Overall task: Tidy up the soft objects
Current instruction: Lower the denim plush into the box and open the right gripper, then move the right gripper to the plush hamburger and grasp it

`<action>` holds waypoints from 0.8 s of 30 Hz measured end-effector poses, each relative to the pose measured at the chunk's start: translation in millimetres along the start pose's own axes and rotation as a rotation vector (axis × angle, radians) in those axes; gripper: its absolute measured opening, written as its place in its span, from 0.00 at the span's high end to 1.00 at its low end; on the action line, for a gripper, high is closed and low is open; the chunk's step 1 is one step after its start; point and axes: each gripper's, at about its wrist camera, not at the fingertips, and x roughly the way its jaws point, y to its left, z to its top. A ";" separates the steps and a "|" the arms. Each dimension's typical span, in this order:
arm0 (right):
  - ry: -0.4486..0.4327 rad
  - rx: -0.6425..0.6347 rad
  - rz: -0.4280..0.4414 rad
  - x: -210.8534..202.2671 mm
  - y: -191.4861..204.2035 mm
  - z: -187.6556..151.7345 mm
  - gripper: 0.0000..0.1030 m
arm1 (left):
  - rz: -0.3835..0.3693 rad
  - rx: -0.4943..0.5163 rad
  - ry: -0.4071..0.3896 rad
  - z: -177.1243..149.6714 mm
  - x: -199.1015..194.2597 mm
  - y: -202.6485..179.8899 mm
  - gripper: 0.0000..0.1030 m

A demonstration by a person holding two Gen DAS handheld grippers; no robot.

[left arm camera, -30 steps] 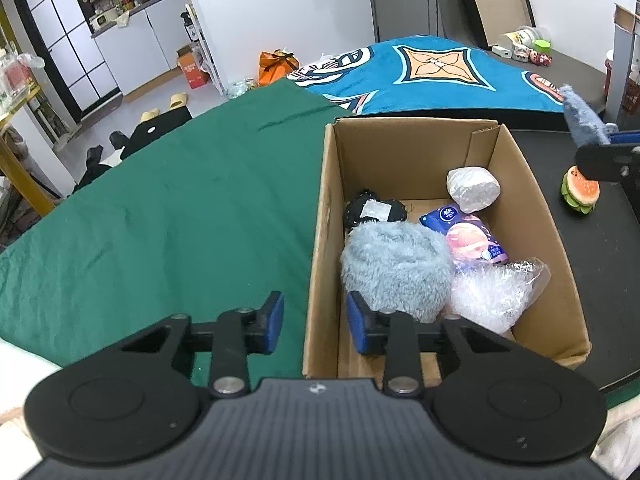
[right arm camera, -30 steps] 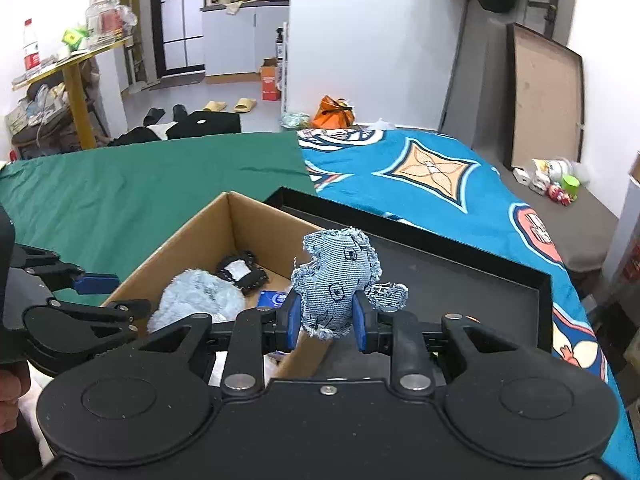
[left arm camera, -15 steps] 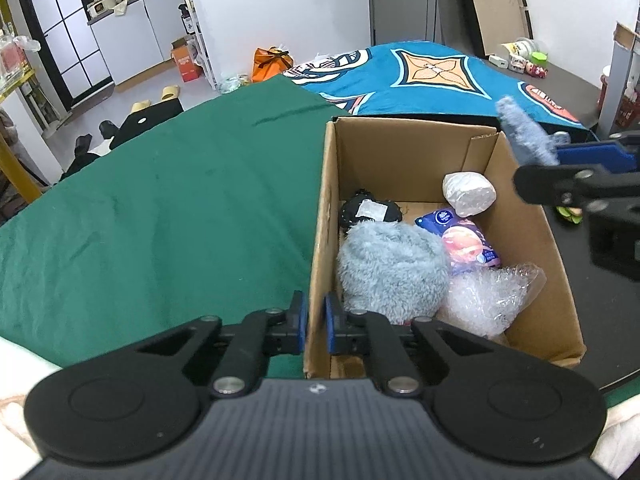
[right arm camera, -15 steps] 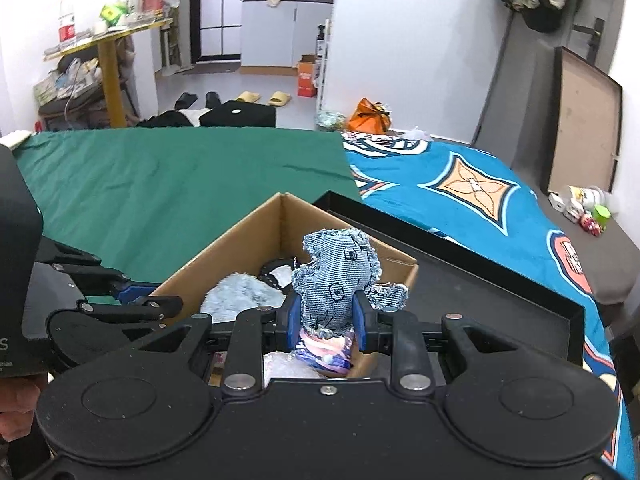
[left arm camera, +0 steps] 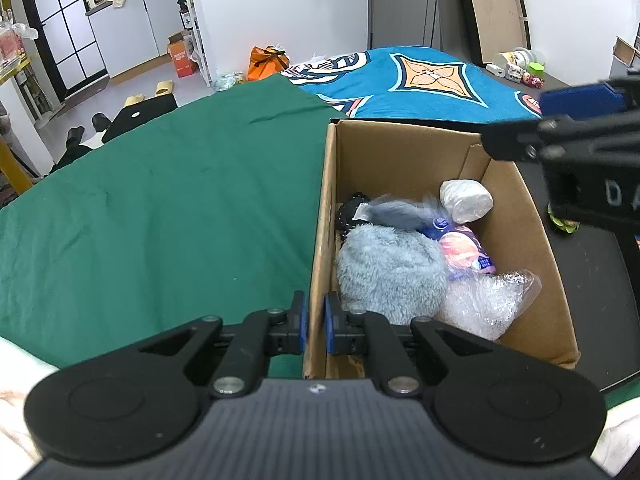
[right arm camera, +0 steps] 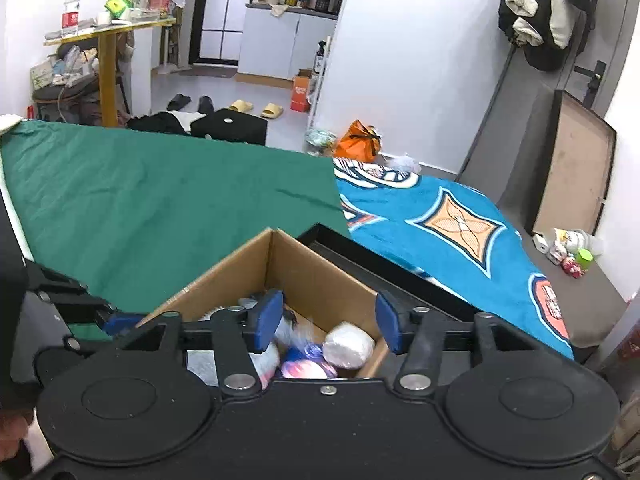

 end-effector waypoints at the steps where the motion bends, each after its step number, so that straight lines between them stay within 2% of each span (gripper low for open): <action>1: 0.003 0.000 -0.008 -0.5 -1.1 -1.8 0.48 | 0.001 0.001 -0.001 0.0 -0.2 -0.5 0.92; 7: 0.029 0.012 -0.035 -6.2 -10.3 -17.7 0.30 | 0.025 0.015 -0.017 1.8 -5.0 -4.7 0.90; 11: 0.030 0.046 -0.054 -11.4 -21.4 -27.6 0.24 | 0.047 0.035 -0.022 1.0 -7.1 -8.6 0.88; 15: 0.029 0.083 -0.067 -15.5 -33.5 -37.1 0.23 | 0.071 0.047 -0.002 0.8 -4.7 -11.8 0.85; 18: 0.031 0.117 -0.069 -16.0 -43.0 -44.3 0.21 | 0.092 0.050 0.004 1.6 -4.1 -13.0 0.78; 22: 0.025 0.150 -0.068 -15.9 -54.1 -52.8 0.20 | 0.116 0.066 -0.002 2.7 -5.0 -16.9 0.61; 24: 0.023 0.167 -0.067 -14.7 -59.8 -57.5 0.20 | 0.137 0.085 -0.005 3.4 -4.8 -21.0 0.58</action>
